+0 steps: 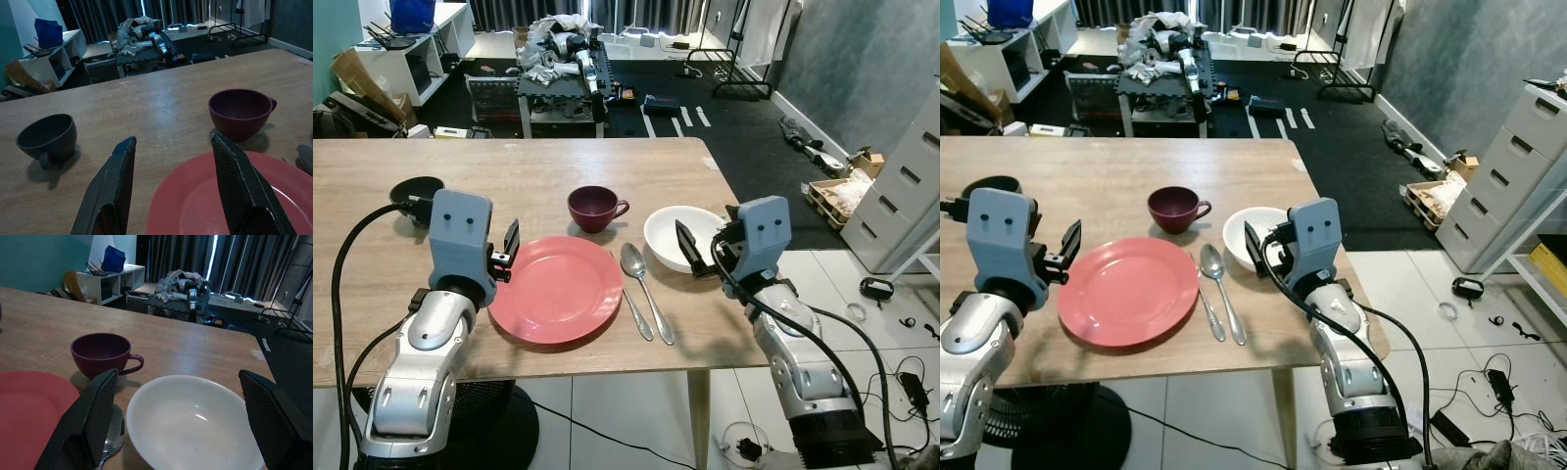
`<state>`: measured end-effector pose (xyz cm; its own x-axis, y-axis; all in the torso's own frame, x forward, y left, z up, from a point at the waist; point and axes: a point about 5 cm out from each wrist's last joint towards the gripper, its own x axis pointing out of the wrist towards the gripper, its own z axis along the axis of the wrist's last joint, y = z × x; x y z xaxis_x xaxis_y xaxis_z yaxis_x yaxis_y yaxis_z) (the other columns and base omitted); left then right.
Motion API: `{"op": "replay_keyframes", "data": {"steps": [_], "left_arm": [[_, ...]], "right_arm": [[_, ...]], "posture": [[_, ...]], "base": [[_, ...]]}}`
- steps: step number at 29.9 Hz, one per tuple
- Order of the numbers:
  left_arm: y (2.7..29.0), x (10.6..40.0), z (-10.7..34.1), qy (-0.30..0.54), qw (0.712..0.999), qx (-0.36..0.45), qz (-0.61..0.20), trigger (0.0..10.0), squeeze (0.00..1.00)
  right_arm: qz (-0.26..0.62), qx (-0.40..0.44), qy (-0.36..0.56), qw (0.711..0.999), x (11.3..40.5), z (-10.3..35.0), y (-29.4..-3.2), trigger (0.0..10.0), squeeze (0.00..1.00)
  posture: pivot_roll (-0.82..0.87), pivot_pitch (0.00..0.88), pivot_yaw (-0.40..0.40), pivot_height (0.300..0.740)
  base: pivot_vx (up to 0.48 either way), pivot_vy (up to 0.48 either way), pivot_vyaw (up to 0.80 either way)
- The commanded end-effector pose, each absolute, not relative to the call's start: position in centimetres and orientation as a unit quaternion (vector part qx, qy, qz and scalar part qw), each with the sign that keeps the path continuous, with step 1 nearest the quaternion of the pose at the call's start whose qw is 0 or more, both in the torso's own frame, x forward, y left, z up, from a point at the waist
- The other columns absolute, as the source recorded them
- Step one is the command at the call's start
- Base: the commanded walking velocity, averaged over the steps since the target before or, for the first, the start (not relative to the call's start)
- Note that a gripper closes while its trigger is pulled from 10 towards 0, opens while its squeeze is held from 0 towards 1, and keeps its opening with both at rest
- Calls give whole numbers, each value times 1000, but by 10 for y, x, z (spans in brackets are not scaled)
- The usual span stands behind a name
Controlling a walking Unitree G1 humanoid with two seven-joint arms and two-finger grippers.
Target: Setting the table
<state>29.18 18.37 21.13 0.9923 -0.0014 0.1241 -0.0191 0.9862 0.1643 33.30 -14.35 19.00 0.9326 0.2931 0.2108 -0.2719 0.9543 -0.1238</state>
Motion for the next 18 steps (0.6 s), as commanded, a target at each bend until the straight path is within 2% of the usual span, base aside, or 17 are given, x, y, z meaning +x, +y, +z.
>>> {"op": "replay_keyframes", "data": {"steps": [1, 4, 9, 12, 15, 16, 18], "left_arm": [[185, 292, 204, -43, 995, 89, 8, 10000, 0], [184, 292, 204, -42, 995, 89, 7, 10000, 0], [183, 293, 204, -43, 995, 91, 6, 10000, 0], [182, 295, 207, -47, 994, 94, 4, 10000, 0], [182, 295, 208, -48, 994, 95, 4, 10000, 0], [185, 296, 211, -52, 994, 97, 6, 10000, 0], [185, 296, 212, -53, 994, 98, 7, 10000, 0]], "right_arm": [[141, -44, -106, 983, 331, 187, -145, 10000, 0], [140, -88, -67, 984, 334, 176, -143, 10000, 0], [120, -102, -13, 987, 342, 161, -144, 10000, 0], [73, -10, 50, 996, 353, 151, -151, 10000, 0], [66, 7, 55, 996, 354, 150, -153, 10000, 0], [29, 52, 52, 997, 360, 153, -164, 10000, 0], [17, 64, 49, 997, 362, 154, -168, 10000, 0]], "posture": [[57, 12, 51, 740], [61, 17, 47, 740], [65, 21, 44, 740], [78, 30, 37, 740], [78, 30, 37, 740], [85, 43, 34, 740], [85, 43, 34, 740]], "base": [[0, 0, 0], [0, 0, 0], [0, 0, 0], [0, 0, 0], [0, 0, 0], [0, 0, 0], [0, 0, 0]]}}
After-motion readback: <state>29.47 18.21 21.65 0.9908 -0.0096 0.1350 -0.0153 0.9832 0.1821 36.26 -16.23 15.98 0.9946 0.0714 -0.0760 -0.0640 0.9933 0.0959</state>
